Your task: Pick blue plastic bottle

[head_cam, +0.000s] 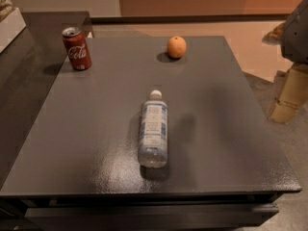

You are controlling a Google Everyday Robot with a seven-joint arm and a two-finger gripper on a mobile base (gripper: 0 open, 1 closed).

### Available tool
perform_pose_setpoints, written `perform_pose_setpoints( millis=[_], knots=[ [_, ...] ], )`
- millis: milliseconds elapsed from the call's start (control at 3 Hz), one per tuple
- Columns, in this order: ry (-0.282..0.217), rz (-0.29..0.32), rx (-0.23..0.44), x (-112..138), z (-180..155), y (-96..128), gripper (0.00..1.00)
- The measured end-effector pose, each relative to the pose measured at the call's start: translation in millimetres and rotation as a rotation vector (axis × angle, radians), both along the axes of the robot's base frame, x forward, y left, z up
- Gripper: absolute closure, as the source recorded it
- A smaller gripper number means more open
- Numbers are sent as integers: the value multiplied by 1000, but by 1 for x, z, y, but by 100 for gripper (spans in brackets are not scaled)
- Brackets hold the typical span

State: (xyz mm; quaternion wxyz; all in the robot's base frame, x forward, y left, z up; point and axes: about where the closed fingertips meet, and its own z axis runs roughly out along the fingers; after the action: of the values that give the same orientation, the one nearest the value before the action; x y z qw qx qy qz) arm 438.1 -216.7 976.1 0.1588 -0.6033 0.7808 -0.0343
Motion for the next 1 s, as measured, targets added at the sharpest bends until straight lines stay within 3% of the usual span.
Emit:
perform_pose_setpoints(
  millis=[667, 1000],
  knots=[
    [-13, 18, 1, 2, 2, 4, 0],
    [-41, 118, 7, 11, 4, 22, 0]
  ],
)
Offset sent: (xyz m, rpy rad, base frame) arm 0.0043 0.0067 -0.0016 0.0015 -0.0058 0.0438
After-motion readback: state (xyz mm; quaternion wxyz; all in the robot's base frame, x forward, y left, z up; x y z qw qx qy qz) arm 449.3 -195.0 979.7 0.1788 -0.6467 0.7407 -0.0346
